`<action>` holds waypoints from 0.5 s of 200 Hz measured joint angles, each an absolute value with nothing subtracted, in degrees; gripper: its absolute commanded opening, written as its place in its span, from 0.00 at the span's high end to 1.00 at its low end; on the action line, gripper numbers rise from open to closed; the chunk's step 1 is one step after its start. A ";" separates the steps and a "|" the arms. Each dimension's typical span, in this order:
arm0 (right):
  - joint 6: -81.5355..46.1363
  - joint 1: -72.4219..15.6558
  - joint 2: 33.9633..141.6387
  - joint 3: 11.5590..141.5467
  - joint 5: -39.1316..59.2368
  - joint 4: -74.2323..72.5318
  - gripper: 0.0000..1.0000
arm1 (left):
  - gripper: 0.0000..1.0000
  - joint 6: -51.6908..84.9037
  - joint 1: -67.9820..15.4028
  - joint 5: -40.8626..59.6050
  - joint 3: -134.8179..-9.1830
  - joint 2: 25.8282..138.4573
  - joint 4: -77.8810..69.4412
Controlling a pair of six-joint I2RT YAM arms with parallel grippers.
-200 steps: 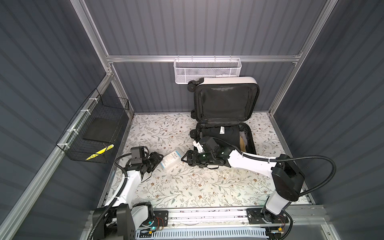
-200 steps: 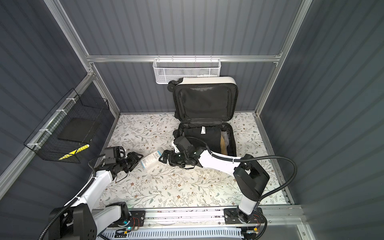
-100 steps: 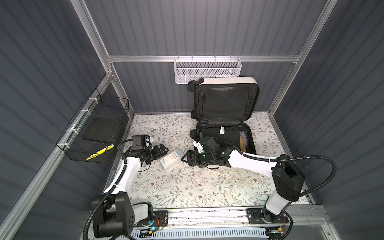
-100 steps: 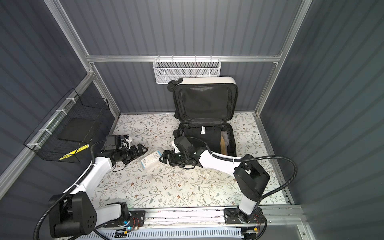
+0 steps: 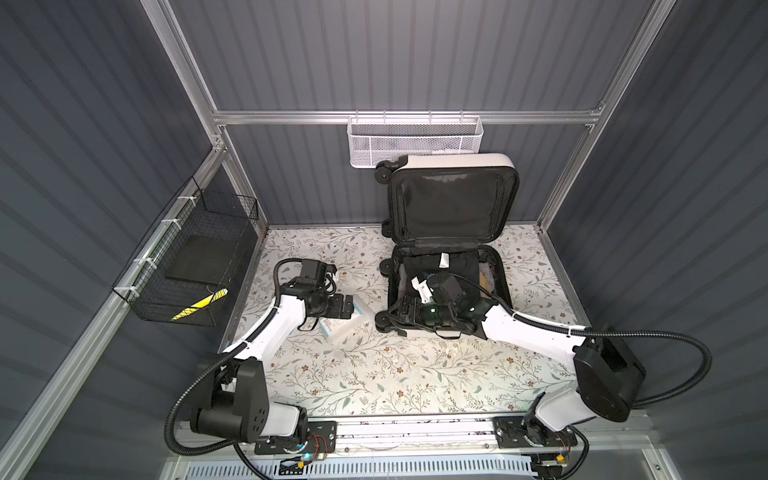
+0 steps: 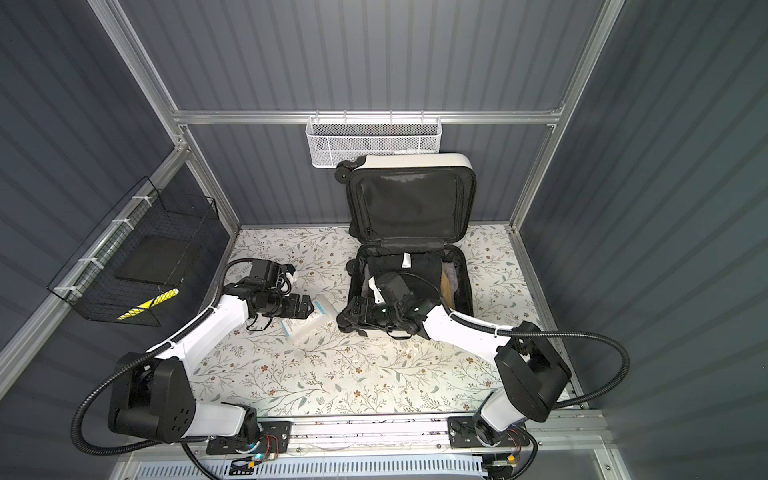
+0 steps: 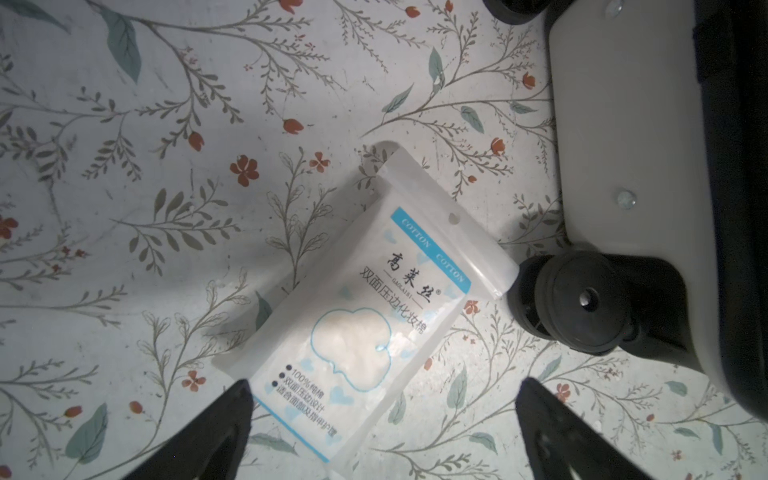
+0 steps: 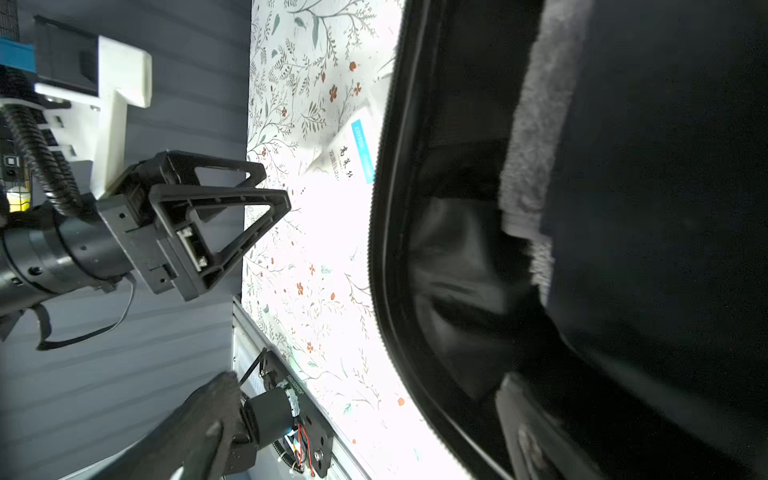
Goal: Pack the luggage
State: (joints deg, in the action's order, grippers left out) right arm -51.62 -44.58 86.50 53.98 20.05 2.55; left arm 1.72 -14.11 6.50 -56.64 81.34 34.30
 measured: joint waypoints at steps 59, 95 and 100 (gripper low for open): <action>-50.94 -42.74 82.83 50.52 22.00 1.63 0.01 | 0.00 -4.78 -16.14 4.80 -63.99 91.02 38.96; -50.89 -41.25 80.38 48.95 23.38 2.46 0.01 | 0.00 -6.52 -16.14 3.97 -65.89 95.77 41.63; -50.83 -41.15 80.12 48.93 23.46 2.79 0.01 | 0.00 -6.76 -16.14 3.81 -66.22 96.27 41.89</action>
State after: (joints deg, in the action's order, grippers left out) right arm -50.83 -41.15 80.12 48.93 23.46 2.79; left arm -6.76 -16.14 3.81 -66.22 96.27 41.89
